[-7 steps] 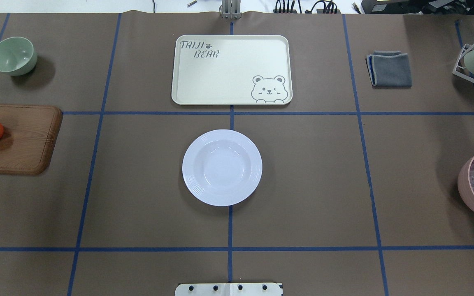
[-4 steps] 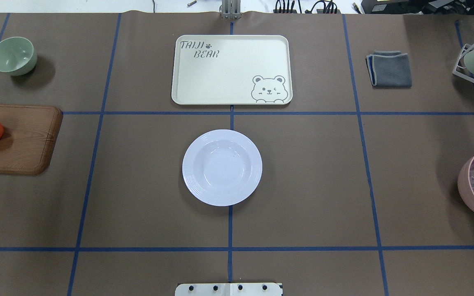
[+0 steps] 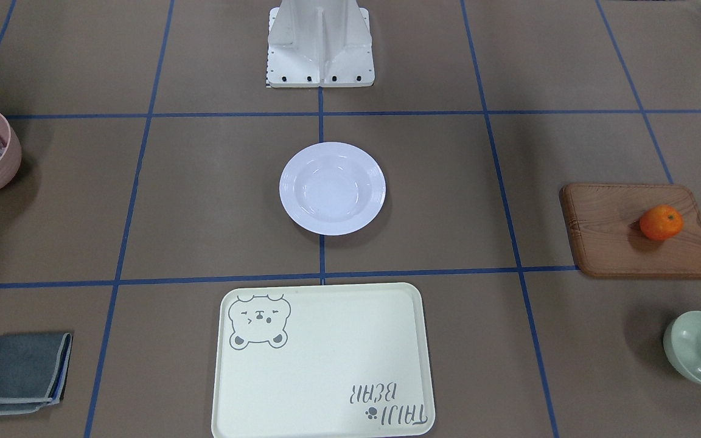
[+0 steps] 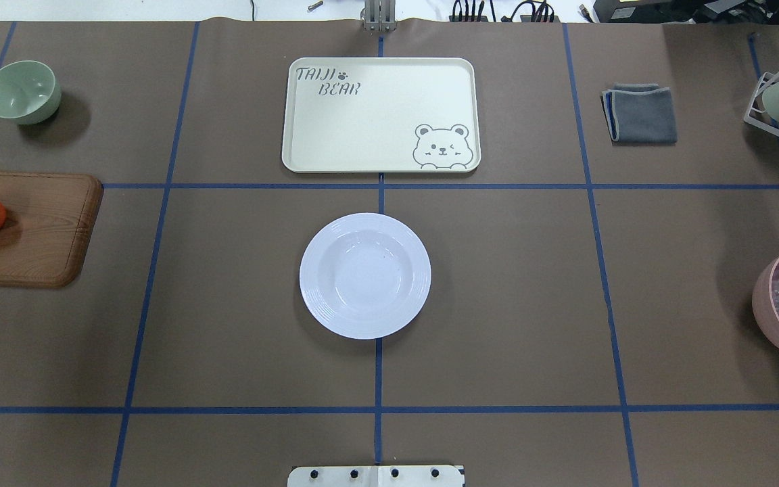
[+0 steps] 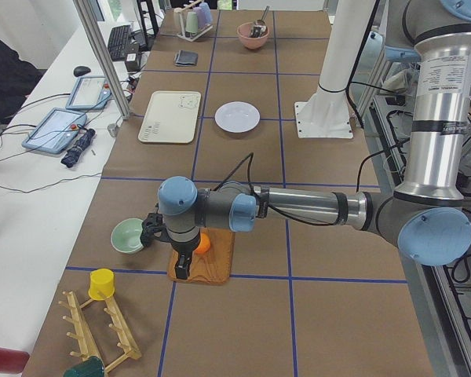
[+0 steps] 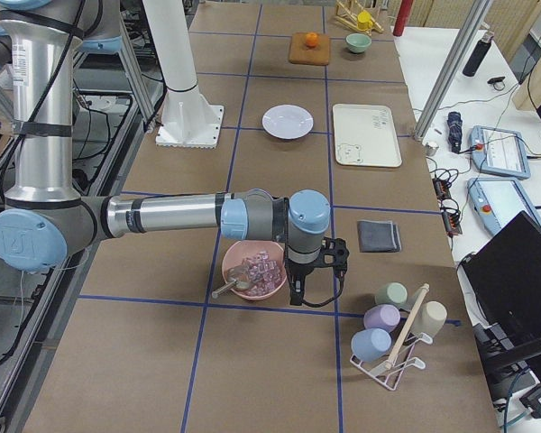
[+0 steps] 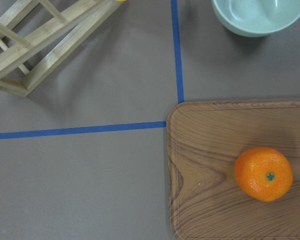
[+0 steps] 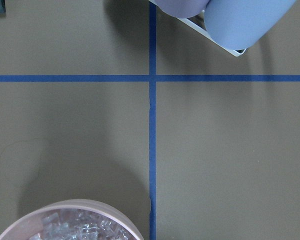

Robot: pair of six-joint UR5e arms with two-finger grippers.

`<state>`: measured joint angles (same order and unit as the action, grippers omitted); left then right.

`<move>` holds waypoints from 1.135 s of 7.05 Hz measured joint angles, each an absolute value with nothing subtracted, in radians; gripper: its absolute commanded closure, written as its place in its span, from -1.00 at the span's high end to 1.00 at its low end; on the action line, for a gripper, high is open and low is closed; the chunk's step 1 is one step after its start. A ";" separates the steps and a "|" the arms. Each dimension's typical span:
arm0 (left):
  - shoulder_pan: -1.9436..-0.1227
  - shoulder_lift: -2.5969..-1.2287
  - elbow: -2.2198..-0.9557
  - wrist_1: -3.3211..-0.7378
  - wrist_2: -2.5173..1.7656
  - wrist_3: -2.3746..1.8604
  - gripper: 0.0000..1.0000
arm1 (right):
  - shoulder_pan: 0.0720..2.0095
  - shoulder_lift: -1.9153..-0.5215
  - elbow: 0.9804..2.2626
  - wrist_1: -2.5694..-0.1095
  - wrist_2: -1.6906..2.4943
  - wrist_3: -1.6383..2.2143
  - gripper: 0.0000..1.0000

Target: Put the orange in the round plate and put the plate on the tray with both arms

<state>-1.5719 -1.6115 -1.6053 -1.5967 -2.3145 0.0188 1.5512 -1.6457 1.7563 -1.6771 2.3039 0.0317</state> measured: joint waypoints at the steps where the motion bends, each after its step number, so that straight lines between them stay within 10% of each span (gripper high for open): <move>1: -1.567 -1.616 -1.620 -1.601 -2.313 0.019 0.97 | 1.551 -1.644 1.757 -1.676 2.302 0.033 1.00; 8: -1.318 -1.594 -1.621 -1.841 -2.347 -0.454 0.97 | 1.550 -1.633 1.715 -1.674 2.311 0.033 1.00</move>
